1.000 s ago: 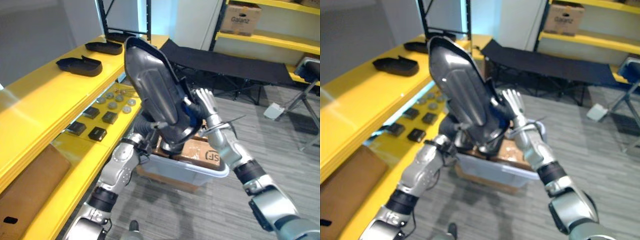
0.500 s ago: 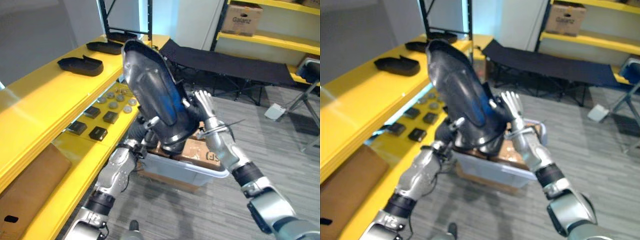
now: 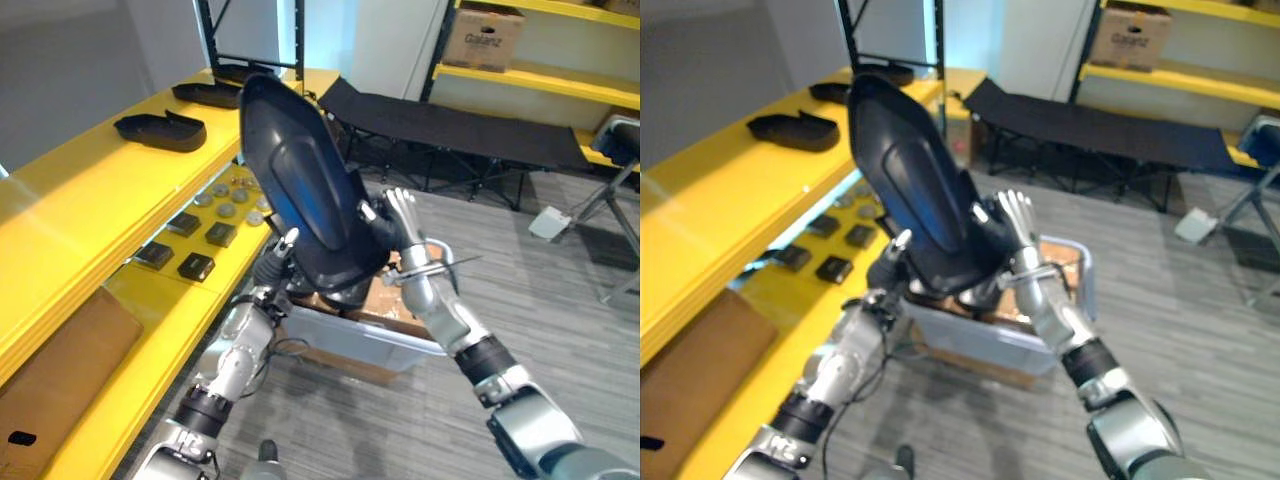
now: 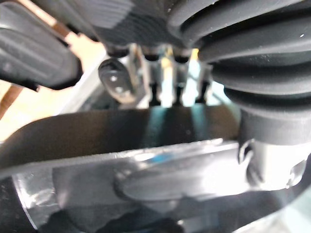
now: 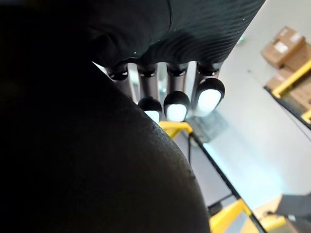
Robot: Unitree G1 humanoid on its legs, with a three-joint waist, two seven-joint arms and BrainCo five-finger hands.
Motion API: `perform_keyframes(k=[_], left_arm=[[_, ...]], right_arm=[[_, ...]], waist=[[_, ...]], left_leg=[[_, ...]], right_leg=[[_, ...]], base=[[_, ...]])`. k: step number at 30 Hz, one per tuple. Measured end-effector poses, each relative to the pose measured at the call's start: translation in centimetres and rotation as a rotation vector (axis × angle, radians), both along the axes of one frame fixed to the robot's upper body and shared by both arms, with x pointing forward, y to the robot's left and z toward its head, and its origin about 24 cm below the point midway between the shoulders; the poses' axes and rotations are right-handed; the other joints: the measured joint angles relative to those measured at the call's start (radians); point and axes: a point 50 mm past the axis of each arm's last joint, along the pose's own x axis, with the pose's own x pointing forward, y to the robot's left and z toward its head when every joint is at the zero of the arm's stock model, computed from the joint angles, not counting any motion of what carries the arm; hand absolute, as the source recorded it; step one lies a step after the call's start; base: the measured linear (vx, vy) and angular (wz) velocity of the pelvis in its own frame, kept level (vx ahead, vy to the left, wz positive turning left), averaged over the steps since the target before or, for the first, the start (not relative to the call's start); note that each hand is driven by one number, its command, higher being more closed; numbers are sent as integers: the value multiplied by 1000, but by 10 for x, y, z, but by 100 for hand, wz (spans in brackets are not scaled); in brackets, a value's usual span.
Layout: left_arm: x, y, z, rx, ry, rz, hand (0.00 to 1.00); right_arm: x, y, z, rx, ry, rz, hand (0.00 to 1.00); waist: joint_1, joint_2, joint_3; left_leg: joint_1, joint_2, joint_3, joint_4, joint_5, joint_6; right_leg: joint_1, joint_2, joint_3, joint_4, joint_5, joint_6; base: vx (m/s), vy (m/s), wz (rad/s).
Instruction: Walk over and take plastic housings, then place them on the shelf
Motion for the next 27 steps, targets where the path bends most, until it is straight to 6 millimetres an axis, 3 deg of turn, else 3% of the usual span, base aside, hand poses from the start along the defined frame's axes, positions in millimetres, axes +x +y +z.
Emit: perform_keyframes(k=[6, 11, 12, 22, 23, 27], left_arm=[[-3, -3, 1, 2, -22, 44, 100], [-7, -2, 25, 42, -153, 97, 100], [-8, -2, 29, 51, -176, 112, 0], [-19, -3, 61, 125, -370, 182, 0], [-19, -4, 60, 156, -371, 183, 100], [-18, -2, 59, 236, -376, 183, 100]], right_arm=[[-8, 0, -13, 71, 62, 6, 100], [-22, 4, -19, 178, 99, 33, 100], [-23, 6, -21, 191, 106, 38, 100], [-39, 20, -46, 236, 218, 91, 100], [-39, 20, -48, 232, 223, 90, 100], [-40, 20, -55, 209, 248, 91, 100]], waist=[[-1, 0, 0], [-5, 0, 0], [-6, 0, 0], [-17, 0, 0], [-17, -1, 0], [-17, -1, 0]], left_leg=[[0, -1, 2, 0, 0, -1], [0, -3, 6, 0, 0, -1], [0, -3, 6, 0, 0, -1], [-2, -7, 8, 0, 0, 0], [-3, -7, 8, 0, -1, -1], [-4, -6, 7, 0, -1, -1]], right_leg=[[-2, 0, -2, 0, -1, -3], [-8, -3, 0, 5, -5, -9], [-8, -3, -1, 6, -6, -10], [-17, -11, -1, 9, -9, -12], [-17, -12, -1, 8, -9, -11], [-16, -10, 0, 3, -7, -10]], base=[[0, 0, 0], [0, 0, -1], [0, 0, 0], [0, 0, 0], [0, 0, 0], [0, 0, 0]])
